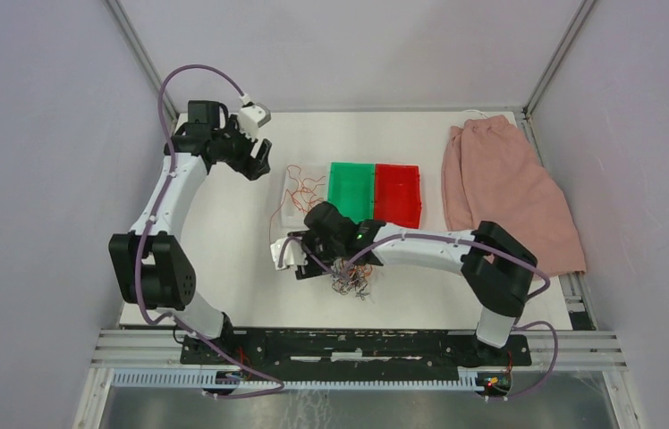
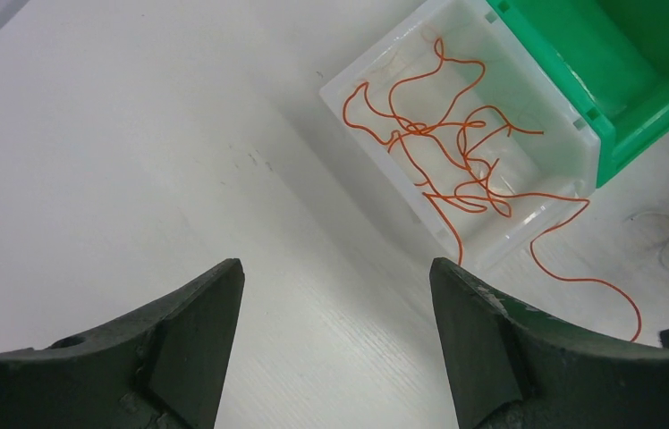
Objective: Untangle the cables
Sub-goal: Place the cable in the bin.
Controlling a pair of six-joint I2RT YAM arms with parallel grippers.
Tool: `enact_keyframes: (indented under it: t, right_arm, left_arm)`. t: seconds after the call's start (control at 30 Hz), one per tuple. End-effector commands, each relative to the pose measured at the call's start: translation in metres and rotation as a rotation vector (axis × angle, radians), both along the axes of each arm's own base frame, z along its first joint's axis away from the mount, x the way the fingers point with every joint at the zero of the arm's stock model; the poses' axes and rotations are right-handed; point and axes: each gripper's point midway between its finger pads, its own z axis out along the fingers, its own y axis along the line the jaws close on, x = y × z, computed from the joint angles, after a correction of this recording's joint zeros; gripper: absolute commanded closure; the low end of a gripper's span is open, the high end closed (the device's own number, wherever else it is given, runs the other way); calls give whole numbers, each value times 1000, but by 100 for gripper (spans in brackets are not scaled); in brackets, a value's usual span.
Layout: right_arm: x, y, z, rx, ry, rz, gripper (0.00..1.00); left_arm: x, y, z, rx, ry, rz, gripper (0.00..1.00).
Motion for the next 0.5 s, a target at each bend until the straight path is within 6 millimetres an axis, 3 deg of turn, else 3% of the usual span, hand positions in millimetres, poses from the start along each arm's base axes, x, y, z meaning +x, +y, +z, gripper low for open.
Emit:
enact_keyframes:
  t: [0.0, 0.2, 0.47]
  right_arm:
    - [17, 11, -17, -171, -314, 114, 37]
    - [29, 28, -33, -259, -439, 164, 38]
    - [57, 42, -42, -293, -533, 90, 44]
  left_arm:
    - [-12, -5, 17, -37, -39, -41, 17]
    - [-12, 2, 22, -51, -46, -19, 18]
    - [-14, 10, 26, -71, -58, 3, 19]
